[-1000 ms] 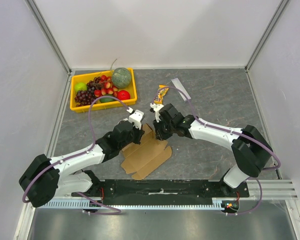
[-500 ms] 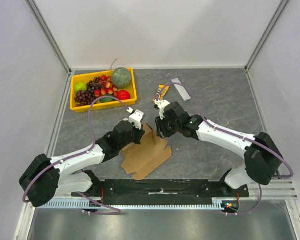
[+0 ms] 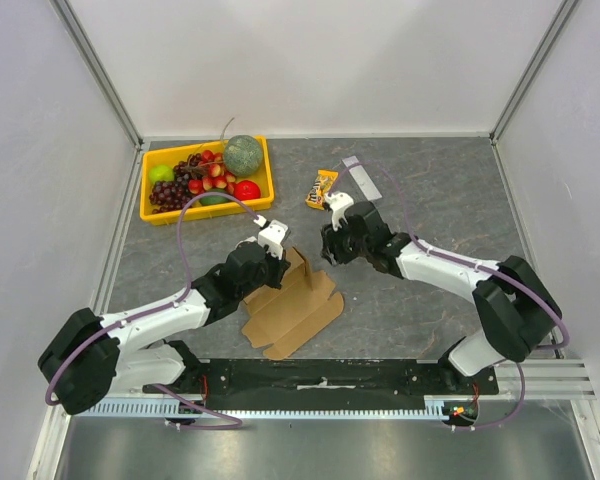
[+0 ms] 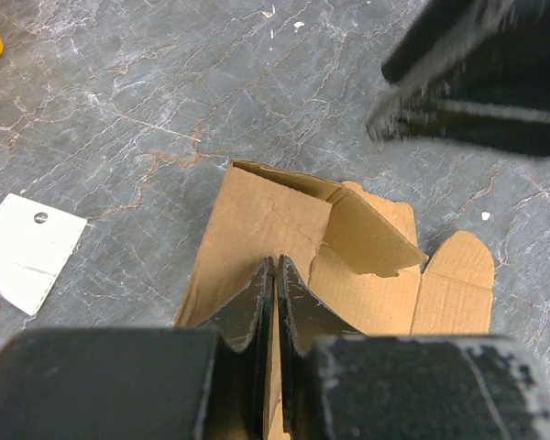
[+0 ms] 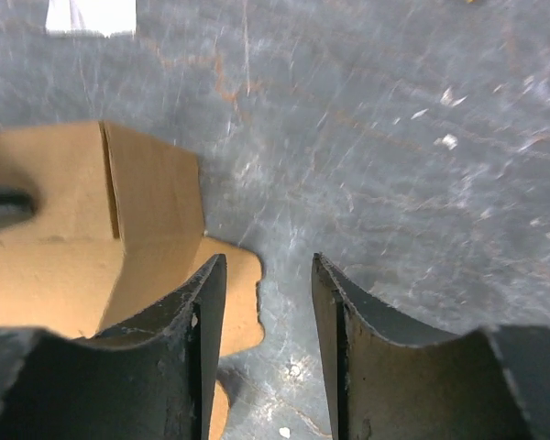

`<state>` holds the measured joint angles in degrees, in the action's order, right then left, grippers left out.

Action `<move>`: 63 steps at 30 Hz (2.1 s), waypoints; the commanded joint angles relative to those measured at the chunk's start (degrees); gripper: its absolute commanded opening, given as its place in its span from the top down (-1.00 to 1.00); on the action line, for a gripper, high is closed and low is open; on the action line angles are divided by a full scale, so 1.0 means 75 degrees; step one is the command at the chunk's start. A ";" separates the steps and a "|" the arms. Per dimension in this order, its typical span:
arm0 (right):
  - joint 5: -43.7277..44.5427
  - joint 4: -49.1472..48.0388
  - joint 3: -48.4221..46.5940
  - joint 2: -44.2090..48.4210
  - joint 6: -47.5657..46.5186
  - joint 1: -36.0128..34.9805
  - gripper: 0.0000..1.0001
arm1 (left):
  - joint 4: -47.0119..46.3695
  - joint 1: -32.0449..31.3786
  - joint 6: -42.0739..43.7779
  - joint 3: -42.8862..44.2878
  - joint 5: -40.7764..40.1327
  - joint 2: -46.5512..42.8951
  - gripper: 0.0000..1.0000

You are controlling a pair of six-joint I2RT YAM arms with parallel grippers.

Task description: Fold the paper box

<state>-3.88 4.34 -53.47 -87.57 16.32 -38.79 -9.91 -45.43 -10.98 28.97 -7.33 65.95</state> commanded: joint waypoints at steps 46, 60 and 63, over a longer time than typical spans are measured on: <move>-0.3795 -0.6238 0.1997 -0.1730 -0.1062 -0.0032 -0.31 | 0.0582 0.0022 0.0023 0.0602 0.0064 -0.0391 0.85; -0.3994 -0.6496 0.1880 -0.1999 -0.0980 -0.0032 -0.32 | 0.1169 0.0303 -0.0234 0.0368 -0.0956 -0.1247 0.78; -0.4018 -0.6555 0.1810 -0.2047 -0.0957 -0.0032 -0.33 | 0.1181 0.0455 -0.0305 0.0297 -0.0991 -0.1107 0.78</move>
<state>-32.75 -40.91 -38.28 -102.06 9.19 -38.98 -1.83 -43.40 -11.18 31.88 -12.10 57.12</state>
